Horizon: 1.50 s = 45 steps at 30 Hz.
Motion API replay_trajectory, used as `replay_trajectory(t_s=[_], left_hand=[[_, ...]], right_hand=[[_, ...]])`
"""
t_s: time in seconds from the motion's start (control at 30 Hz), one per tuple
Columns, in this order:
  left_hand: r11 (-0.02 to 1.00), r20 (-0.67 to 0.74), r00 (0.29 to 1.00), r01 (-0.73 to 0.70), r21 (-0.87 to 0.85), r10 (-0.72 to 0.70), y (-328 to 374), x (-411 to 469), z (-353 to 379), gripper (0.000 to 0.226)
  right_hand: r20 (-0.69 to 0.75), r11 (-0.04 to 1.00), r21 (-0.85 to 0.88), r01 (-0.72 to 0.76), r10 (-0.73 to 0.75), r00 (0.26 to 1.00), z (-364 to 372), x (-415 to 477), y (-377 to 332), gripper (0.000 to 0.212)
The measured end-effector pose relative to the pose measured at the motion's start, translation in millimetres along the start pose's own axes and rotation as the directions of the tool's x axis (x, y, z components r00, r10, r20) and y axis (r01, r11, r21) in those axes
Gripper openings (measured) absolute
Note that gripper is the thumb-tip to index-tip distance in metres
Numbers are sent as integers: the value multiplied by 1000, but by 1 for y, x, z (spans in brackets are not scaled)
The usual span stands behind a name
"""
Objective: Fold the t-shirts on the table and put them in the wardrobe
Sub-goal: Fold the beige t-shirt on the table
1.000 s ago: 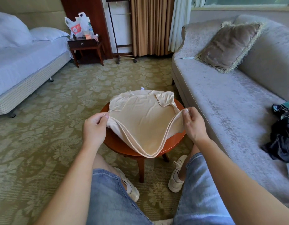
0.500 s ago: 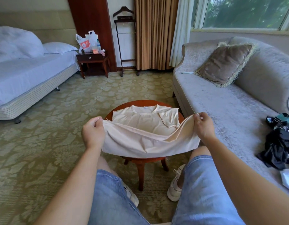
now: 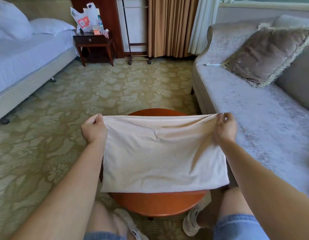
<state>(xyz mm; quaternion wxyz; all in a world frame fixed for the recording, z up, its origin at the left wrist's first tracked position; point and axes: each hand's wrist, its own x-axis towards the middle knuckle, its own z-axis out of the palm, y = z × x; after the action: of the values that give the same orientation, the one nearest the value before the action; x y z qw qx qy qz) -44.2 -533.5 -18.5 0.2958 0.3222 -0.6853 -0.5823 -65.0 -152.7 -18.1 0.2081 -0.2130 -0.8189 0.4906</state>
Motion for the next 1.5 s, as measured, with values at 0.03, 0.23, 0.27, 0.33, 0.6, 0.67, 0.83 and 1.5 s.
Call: replay_trajectory(t_s=[0.03,0.23,0.27,0.33,0.6,0.67,0.83,1.5], left_hand=[[1000,-3,1000,14,-2,-14,-3,11,10,31],[995,-10,997,83,60,-83,-32,77,60,28],[991,-13,994,113,74,-112,-38,88,67,27],[978,15,985,167,125,-170,-51,109,81,24],[854,192,980,-59,517,-49,-80,74,112,69],[768,270,963,-177,616,6,-87,53,103,71],[558,399,914,-294,776,-73,-100,0,78,72],[576,311,948,-292,764,69,-116,-24,46,59]], right_hand=[[3,1000,-21,0,0,1000,10,12,-1,29],[49,957,-288,25,-11,999,65,77,4,41],[55,943,-331,38,-21,998,72,85,6,42],[77,917,-395,57,-29,997,88,100,12,42],[181,831,-555,28,88,980,132,96,48,59],[236,799,-585,139,3,972,134,73,46,61],[537,664,-657,357,80,840,133,1,40,65],[625,497,-674,547,-12,781,115,-48,79,84]])
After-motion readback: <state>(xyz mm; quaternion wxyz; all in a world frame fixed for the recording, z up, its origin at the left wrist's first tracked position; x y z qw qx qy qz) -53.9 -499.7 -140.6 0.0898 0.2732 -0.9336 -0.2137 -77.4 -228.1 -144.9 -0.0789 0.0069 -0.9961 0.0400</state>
